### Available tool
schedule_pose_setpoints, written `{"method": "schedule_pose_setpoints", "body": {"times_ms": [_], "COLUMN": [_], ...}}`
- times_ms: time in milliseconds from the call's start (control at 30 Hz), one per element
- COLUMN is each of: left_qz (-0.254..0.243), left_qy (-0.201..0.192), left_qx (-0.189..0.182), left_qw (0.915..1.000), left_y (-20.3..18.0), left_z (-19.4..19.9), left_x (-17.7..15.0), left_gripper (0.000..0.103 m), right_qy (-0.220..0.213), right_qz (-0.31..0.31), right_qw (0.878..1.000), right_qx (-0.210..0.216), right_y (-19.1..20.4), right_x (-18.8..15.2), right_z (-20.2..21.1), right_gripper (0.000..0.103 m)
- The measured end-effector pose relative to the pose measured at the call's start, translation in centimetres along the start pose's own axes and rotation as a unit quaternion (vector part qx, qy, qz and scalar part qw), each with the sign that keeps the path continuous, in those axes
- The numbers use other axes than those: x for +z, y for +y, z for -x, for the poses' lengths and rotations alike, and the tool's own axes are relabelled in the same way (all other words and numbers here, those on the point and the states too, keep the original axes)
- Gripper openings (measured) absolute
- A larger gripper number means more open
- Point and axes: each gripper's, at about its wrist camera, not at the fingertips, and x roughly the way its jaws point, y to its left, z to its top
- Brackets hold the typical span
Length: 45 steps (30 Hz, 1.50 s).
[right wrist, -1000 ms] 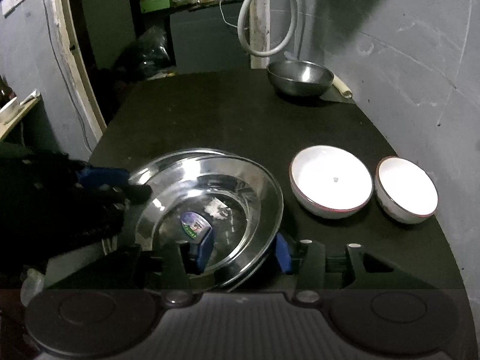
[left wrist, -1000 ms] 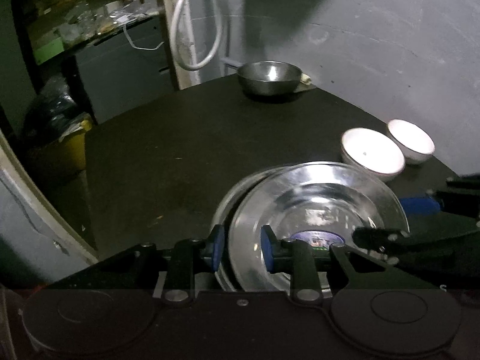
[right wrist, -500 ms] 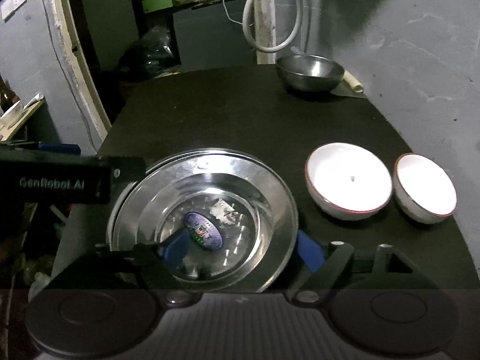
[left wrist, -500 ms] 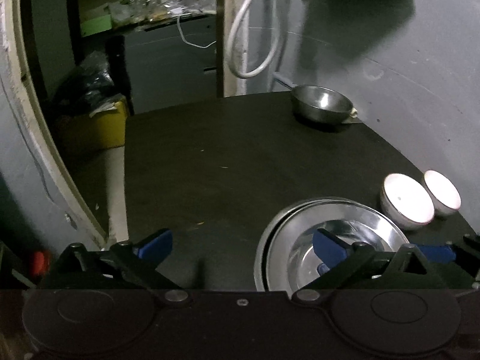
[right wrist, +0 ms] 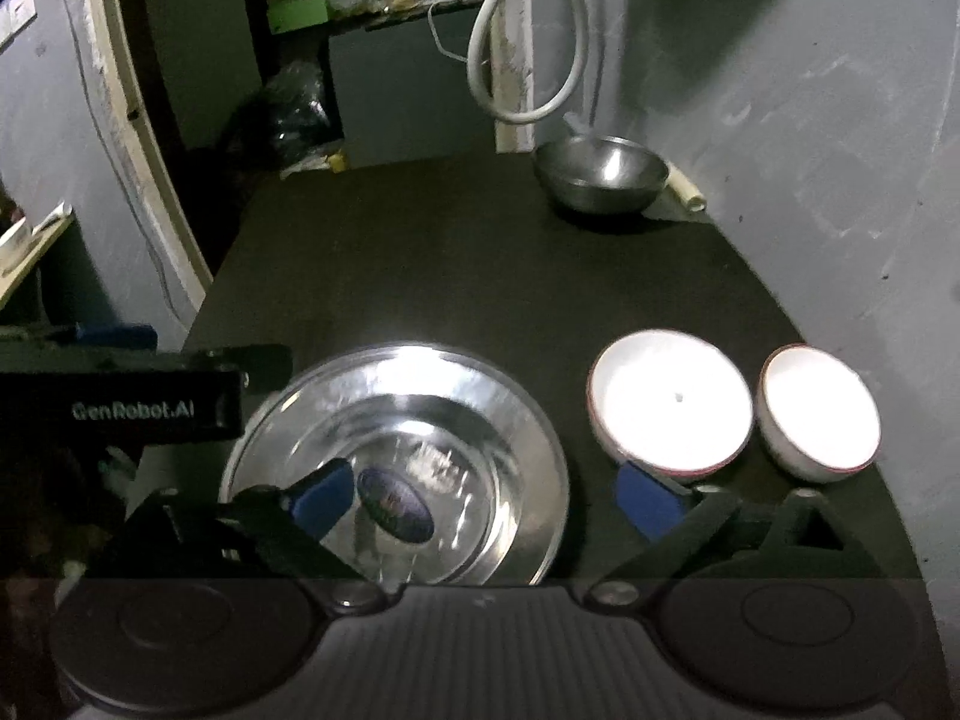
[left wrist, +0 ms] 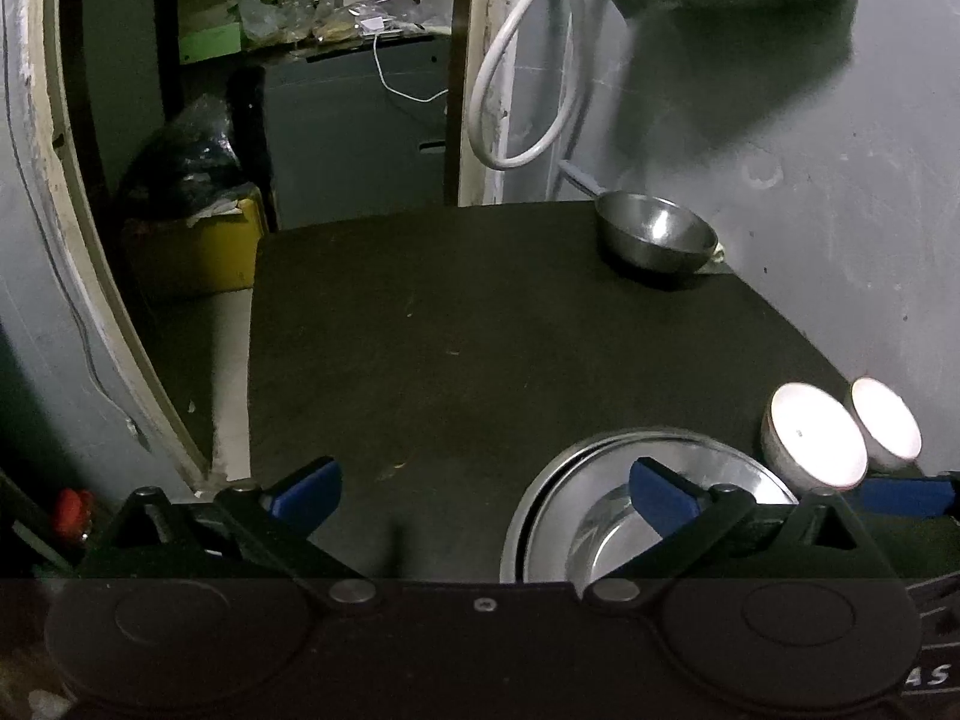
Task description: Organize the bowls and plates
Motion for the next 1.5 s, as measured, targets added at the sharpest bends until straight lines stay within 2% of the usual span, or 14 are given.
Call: {"method": "schedule_pose_setpoints", "body": {"times_ms": [500,833,967,1233,1400,1500], "left_qz": [0.037,0.039,0.052,0.072,0.094,0.118], "left_qy": [0.0,-0.018,-0.032,-0.053,-0.038,-0.029], "left_qx": [0.001,0.004,0.001,0.021,0.041,0.045], "left_qw": [0.9993,0.9991,0.9981,0.9958,0.994,0.9916], "left_y": [-0.8,-3.1,-4.1,-5.6,-6.2,-6.2], "left_z": [-1.3,-4.3,-6.1,-10.5,-13.9,-16.2], "left_x": [2.4,6.1,8.2,12.2,14.4,15.2], "left_gripper": [0.102,0.102,0.102,0.102,0.102,0.102], "right_qy": [0.012,-0.008,-0.016,-0.025,-0.028,-0.047], "right_qz": [-0.008,0.003,0.005,0.004,-0.014,-0.033], "right_qw": [1.0,1.0,1.0,1.0,1.0,0.998], "right_qx": [-0.02,-0.027,-0.025,-0.014,-0.001,0.002], "right_y": [-2.6,-7.0,-8.9,-11.9,-13.4,-13.9], "right_x": [2.8,7.4,9.7,13.6,14.9,15.2], "right_z": [0.0,-1.9,-3.5,-7.8,-11.3,-12.7], "right_gripper": [0.103,0.103,0.103,0.103,0.103,0.103]}}
